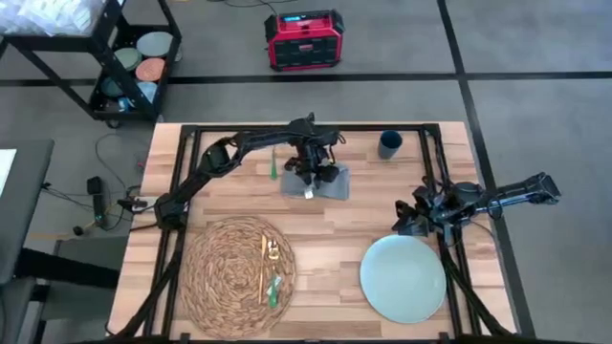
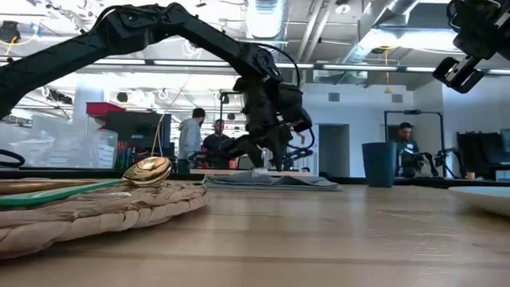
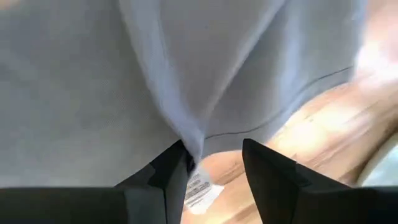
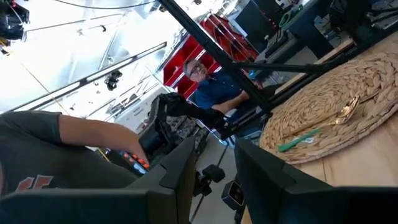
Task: Set table place
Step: Fold the gray table napkin
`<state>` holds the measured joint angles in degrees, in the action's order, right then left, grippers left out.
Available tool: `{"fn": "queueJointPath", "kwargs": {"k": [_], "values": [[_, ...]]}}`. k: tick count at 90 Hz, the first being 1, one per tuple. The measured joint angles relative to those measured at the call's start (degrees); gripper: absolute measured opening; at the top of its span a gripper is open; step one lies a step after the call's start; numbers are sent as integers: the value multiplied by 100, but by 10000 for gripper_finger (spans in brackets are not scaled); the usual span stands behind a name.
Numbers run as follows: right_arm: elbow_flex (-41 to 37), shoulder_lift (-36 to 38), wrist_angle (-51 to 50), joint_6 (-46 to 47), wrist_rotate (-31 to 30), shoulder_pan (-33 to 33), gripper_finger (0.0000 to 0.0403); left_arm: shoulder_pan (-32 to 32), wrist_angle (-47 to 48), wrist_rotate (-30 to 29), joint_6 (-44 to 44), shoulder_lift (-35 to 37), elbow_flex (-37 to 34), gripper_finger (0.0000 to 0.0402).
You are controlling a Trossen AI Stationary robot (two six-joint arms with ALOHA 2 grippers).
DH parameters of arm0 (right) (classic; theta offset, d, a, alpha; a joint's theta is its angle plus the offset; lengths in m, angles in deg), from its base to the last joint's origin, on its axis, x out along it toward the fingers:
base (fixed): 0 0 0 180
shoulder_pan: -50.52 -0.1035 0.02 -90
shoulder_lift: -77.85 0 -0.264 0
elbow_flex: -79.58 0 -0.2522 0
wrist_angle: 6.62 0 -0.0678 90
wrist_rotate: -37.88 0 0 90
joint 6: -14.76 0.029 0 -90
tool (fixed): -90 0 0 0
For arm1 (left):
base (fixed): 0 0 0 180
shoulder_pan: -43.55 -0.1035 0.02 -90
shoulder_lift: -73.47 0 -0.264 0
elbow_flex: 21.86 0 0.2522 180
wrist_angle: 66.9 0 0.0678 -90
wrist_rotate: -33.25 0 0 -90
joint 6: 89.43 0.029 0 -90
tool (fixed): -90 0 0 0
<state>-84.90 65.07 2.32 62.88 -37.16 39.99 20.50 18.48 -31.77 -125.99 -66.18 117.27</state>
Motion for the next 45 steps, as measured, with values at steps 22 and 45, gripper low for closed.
{"fn": "queueJointPath", "kwargs": {"k": [22, 45], "values": [[0, 0, -20, -13, -2, 0, 102, 286, -134, -1, 128, 4, 164, 137], [0, 0, -27, -11, -2, 0, 102, 618, 237, -471, 580, 4, 164, 137]]}}
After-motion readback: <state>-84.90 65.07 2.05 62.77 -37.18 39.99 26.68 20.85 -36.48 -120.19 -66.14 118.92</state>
